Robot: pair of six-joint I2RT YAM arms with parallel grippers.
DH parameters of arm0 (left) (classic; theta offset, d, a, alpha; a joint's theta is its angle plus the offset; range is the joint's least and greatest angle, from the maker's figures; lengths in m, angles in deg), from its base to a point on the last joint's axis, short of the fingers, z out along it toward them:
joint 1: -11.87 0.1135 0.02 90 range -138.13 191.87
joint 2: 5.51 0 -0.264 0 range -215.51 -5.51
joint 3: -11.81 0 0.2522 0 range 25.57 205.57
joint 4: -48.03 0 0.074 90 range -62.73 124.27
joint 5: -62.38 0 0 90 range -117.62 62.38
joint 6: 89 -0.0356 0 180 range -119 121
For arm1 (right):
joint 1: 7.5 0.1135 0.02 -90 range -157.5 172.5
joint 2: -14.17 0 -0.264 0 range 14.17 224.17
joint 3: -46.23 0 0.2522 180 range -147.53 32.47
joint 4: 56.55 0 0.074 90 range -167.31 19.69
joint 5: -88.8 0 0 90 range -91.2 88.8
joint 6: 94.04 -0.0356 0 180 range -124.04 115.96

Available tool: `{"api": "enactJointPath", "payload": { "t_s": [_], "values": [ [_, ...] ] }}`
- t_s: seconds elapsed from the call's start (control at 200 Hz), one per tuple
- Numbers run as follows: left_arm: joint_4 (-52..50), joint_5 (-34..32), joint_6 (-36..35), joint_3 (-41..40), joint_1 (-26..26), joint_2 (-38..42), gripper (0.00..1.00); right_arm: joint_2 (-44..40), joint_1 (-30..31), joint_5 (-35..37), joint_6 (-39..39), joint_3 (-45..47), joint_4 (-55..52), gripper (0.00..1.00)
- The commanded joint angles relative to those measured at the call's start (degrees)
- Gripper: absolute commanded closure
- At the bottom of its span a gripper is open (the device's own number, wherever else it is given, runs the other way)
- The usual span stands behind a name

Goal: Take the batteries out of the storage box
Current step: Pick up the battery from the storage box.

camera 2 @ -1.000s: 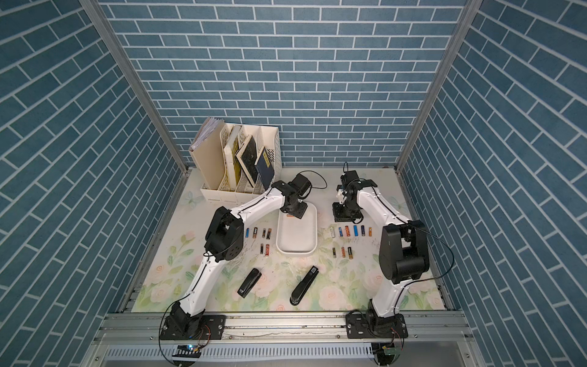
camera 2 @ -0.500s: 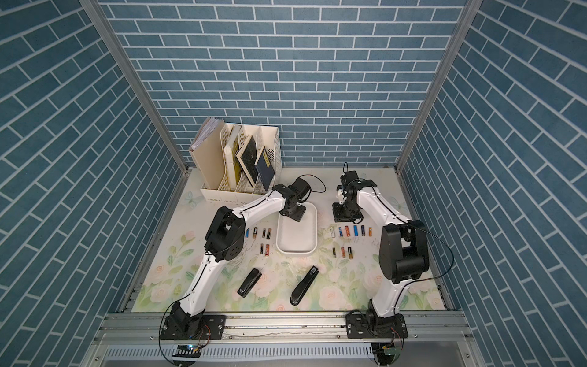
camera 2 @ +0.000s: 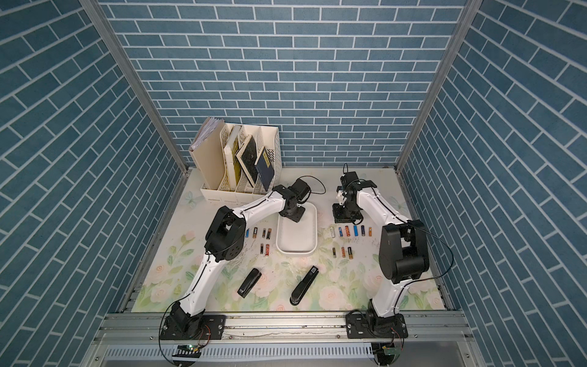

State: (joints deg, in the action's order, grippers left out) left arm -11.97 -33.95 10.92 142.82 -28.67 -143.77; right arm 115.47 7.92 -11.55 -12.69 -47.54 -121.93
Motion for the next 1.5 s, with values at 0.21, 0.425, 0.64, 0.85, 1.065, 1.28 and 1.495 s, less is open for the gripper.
{"api": "enactJointPath", "payload": {
  "t_s": [0.21,0.425,0.64,0.85,1.065,1.28,1.495],
  "values": [
    [-1.6,1.1,1.5,-0.4,-0.1,-0.4,0.66,-0.2,-0.2,-0.1,1.2,0.9,-0.2,0.70],
    [-2.2,2.1,2.4,-0.7,0.0,-0.7,0.77,-0.4,-0.2,-0.1,1.3,1.0,-0.2,0.70],
    [-2.1,3.3,3.2,-0.8,-0.1,-0.8,0.83,-0.7,-0.3,0.2,1.3,1.3,0.0,0.70],
    [-3.8,3.5,3.9,0.4,-0.1,-0.6,0.84,-0.6,-0.3,-0.1,1.3,1.1,0.2,0.70],
    [-5.2,4.3,4.7,0.7,-0.2,2.3,0.84,-0.3,-0.3,-0.4,1.3,1.0,0.4,0.70],
    [-4.6,5.9,5.4,-1.7,-0.2,6.1,0.84,-0.1,-0.3,-0.6,1.3,0.8,0.7,0.70],
    [-5.0,6.3,6.7,-3.9,-0.2,9.2,0.84,-0.4,-0.3,-1.0,1.2,1.4,1.7,0.70]
  ]
}}
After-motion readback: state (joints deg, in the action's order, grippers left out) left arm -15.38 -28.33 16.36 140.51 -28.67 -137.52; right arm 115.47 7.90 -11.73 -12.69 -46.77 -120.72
